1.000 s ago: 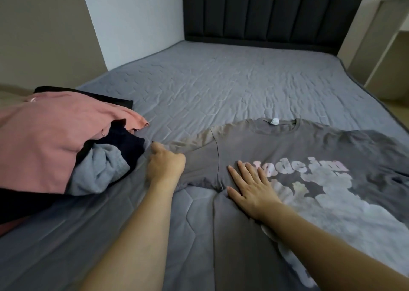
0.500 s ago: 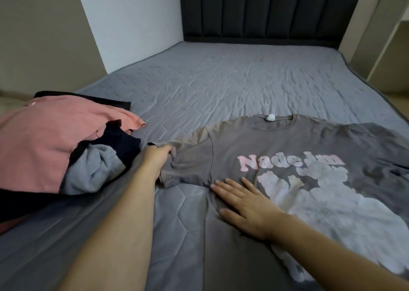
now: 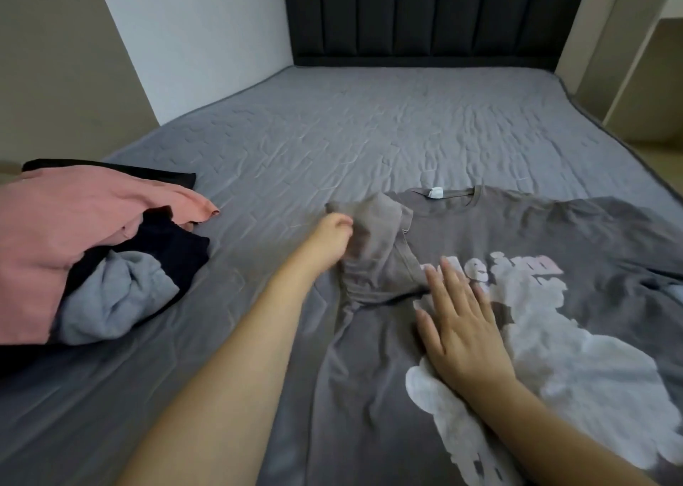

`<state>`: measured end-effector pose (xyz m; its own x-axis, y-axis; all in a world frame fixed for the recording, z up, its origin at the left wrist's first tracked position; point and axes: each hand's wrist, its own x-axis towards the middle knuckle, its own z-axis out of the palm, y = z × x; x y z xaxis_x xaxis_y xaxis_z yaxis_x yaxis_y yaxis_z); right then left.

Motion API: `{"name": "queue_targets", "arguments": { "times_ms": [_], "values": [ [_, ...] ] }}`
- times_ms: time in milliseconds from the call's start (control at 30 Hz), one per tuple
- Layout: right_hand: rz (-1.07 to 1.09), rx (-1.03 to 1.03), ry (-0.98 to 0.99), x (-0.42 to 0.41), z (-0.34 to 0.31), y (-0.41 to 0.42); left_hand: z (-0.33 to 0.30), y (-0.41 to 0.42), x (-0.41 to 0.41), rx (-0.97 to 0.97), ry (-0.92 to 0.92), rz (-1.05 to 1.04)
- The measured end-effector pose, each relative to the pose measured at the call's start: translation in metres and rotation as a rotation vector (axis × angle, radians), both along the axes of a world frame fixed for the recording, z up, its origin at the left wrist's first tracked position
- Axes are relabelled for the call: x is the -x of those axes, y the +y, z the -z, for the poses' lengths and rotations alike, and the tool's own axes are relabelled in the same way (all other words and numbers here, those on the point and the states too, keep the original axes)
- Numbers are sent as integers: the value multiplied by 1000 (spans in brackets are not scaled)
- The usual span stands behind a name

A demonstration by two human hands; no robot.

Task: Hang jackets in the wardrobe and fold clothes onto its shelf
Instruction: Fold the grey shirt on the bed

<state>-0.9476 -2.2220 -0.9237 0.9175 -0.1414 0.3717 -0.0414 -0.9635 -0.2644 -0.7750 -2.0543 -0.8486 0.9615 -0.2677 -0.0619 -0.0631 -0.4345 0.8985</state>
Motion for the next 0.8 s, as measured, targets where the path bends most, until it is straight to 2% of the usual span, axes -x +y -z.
{"name": "queue_targets", "arguments": {
  "times_ms": [33,100,167,233,367,400,500,567,633,667,733,800],
  "values": [
    [-58,41,8,-1,0,-1,20,3,-1,-234,-122,8],
    [-150,120,55,-5,0,-2,54,12,2,-599,-214,95],
    [-216,164,51,-9,1,-3,67,14,1,-743,-241,92],
    [-258,167,-21,-10,1,-4,62,8,-3,-716,-256,-3],
    [-268,104,-151,-11,5,-7,46,2,-12,-435,-146,-67],
    [-203,6,-153,-11,5,-7,46,2,-14,-399,-127,-85],
    [102,-552,-67,-24,-4,-9,41,-2,-33,-419,-196,-291],
    [252,-652,126,-46,-16,-11,30,-8,-46,-501,-301,-321],
    [339,-617,326,-64,-21,-12,18,-18,-59,-654,-474,-209],
    [350,-584,358,-68,-19,-12,14,-25,-65,-729,-544,-107],
    [324,-582,272,-63,-11,-12,10,-43,-76,-764,-566,97],
    [269,-682,80,-51,-2,-13,9,-63,-83,-635,-383,237]
  ]
}}
